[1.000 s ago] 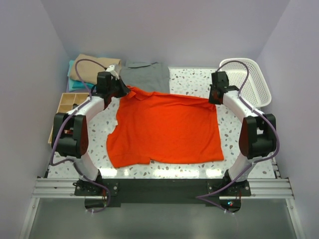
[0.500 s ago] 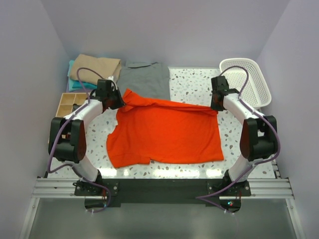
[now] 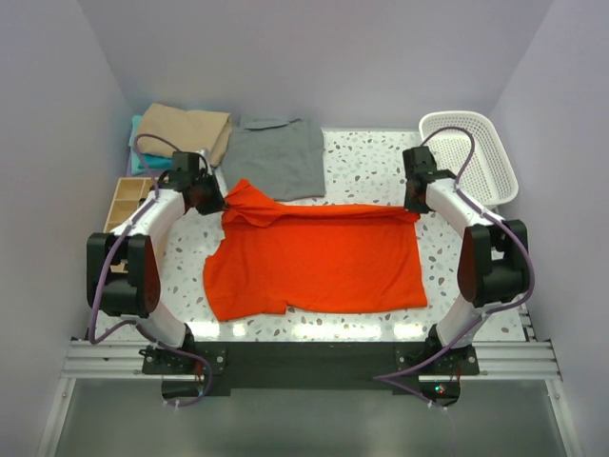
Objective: Fold and stack the t-shirts
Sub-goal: Fold the tshirt
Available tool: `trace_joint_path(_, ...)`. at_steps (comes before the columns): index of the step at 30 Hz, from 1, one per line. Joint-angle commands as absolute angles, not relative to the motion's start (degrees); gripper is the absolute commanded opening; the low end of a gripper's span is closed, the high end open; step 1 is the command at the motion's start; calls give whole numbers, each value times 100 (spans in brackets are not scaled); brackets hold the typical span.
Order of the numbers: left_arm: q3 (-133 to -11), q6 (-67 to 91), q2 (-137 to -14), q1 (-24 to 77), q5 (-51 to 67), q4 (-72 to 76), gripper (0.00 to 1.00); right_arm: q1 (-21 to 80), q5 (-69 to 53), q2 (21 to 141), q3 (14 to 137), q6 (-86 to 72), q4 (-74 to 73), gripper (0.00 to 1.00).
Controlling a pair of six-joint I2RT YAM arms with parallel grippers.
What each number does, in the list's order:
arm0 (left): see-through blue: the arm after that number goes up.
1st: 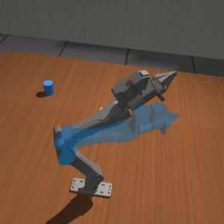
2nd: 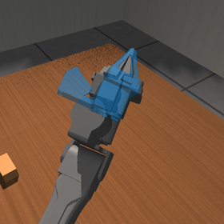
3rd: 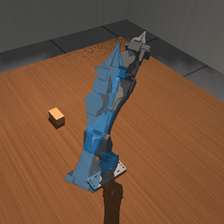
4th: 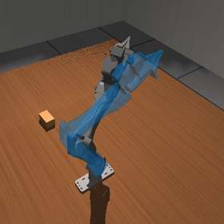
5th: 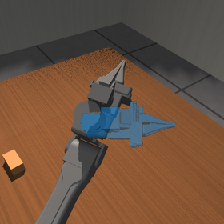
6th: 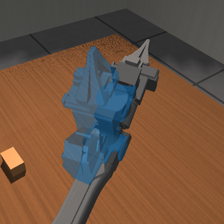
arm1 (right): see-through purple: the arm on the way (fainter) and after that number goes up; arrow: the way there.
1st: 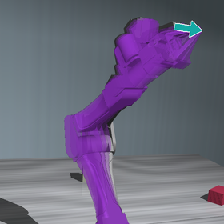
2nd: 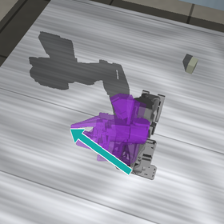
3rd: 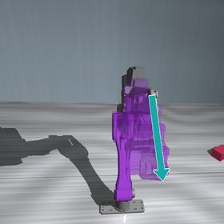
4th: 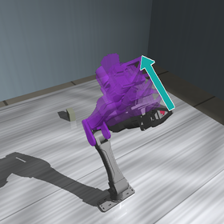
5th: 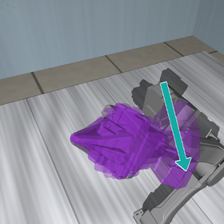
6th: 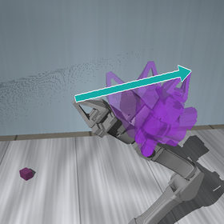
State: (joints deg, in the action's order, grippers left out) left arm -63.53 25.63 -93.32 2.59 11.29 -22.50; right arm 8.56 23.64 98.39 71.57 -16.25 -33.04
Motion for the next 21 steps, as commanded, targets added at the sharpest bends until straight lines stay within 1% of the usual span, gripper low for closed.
trace_joint_path(1, -6258, 2426, -9281, 220, 1590, -2365, 0, 817, 2558, 9958, 7181, -1644, -3314, 0)
trace_joint_path(7, -6091, 2452, -9492, 220, 1969, -2232, 0, 817, 2496, 10028, 7154, -1626, -3340, 0)
trace_joint_path(15, -6144, 2303, -9440, 220, 2205, -2733, 0, 800, 2303, 9853, 6865, -1705, -3506, 0)
trace_joint_path(21, -6222, 2118, -9141, 220, 2109, -3198, 0, 826, 2188, 9642, 6495, -1740, -3463, 0)
